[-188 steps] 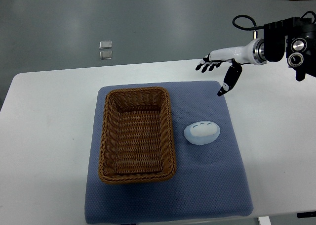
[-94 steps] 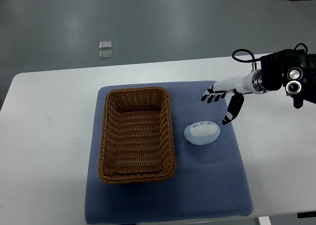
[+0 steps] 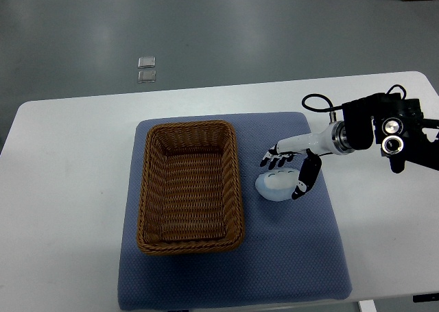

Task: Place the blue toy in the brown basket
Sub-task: 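Close the right hand fingers around the pale blue toy, then lift the toy with the right hand and carry it over the basket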

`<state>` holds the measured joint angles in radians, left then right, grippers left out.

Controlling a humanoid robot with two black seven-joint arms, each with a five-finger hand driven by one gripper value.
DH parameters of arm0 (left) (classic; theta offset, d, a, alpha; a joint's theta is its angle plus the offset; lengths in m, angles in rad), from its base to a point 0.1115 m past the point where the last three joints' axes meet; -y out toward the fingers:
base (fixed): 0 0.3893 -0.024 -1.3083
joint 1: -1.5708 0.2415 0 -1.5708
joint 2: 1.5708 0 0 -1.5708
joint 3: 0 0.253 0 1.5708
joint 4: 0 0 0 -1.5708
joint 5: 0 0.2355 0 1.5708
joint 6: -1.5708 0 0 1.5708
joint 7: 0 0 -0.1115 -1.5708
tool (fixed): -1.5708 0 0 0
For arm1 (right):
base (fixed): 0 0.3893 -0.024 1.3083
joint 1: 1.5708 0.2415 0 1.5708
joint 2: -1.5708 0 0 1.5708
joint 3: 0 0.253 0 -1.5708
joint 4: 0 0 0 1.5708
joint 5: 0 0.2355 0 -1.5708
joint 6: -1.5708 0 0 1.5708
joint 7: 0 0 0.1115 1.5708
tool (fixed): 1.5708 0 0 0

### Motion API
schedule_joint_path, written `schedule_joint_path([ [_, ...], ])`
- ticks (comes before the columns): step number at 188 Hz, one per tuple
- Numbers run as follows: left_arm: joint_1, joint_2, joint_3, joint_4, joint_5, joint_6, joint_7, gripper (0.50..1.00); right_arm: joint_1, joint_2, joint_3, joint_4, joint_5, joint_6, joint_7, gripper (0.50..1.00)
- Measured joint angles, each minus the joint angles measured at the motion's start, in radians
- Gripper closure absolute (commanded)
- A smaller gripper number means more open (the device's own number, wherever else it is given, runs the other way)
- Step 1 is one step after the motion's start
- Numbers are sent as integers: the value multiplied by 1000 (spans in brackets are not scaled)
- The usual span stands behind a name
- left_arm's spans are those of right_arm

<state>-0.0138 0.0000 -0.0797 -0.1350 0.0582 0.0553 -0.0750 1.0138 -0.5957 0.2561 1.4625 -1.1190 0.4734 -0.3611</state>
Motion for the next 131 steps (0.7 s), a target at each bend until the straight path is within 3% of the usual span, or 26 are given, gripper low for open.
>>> schedule_joint_path([
  [36,0,0,0,0,0,0,0,500,-10,27,-1,-35,-23,-18,-1,636],
  [63,0,0,0,0,0,0,0,500,-15,30,-3,-40,-44,-19,-1,699],
  [108,0,0,0,0,0,0,0,500,-33,41,-5,-40,-62,-15,8,707],
  [123,0,0,0,0,0,0,0,500,-36,42,-5,-40,-71,-15,8,754],
  [131,0,0,0,0,0,0,0,500,-36,42,-5,-41,-74,-14,8,816],
])
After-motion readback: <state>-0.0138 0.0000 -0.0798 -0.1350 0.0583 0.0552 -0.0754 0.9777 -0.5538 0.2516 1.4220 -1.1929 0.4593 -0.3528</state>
